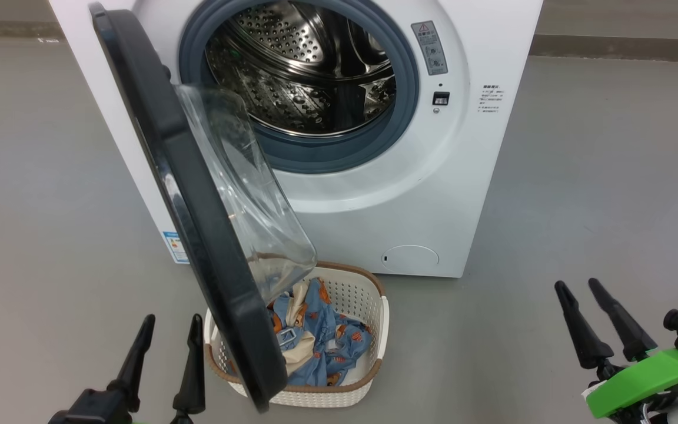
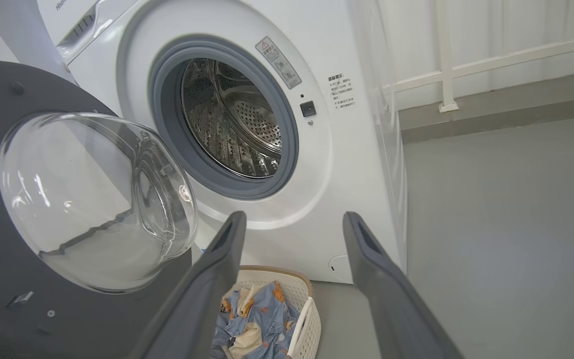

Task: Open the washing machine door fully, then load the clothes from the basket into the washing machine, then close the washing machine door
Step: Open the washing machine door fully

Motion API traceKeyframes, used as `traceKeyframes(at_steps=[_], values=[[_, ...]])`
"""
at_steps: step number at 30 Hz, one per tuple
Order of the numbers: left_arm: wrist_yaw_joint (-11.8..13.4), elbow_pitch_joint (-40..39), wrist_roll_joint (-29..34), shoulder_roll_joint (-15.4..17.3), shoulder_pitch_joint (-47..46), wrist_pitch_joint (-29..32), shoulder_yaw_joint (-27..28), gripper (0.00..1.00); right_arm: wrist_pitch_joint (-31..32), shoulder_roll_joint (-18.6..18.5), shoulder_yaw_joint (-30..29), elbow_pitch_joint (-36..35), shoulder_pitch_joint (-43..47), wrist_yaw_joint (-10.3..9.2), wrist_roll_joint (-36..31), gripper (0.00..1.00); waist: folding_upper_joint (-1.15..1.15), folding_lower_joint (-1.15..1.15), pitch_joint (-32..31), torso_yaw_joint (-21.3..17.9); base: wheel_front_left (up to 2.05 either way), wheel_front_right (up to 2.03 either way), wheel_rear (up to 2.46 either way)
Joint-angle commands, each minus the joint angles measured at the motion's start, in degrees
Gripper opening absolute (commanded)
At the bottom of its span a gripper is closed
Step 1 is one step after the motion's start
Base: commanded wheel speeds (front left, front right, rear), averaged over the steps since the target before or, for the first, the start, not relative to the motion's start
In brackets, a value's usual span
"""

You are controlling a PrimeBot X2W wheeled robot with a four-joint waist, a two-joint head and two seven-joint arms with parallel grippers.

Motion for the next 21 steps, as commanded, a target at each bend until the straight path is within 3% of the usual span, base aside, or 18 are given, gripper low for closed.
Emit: traceKeyframes(at_steps=[1,9,21], values=[[0.1,-1.3,-0.5,0.8,-0.6,-0.5,2.0,1.00,-0.7,0.4,-1.3,-1.9,0.7,0.57,-2.8,1.00,0.00,0.00,0.0,-0.1,0.00,0.00,0.00],[0.0,-1.3,-0.3,0.8,-0.6,-0.5,1.7,1.00,-0.7,6.0,-7.2,-4.5,4.8,0.57,-11.2,1.00,0.00,0.00,0.3,-0.4,0.00,0.00,0.00],[0.0,-1.4,-0.1,0.8,-0.7,-0.5,1.6,1.00,-0.7,6.8,-8.8,-5.6,5.1,0.57,-12.8,1.00,0.00,0.00,0.6,-0.4,0.00,0.00,0.00]])
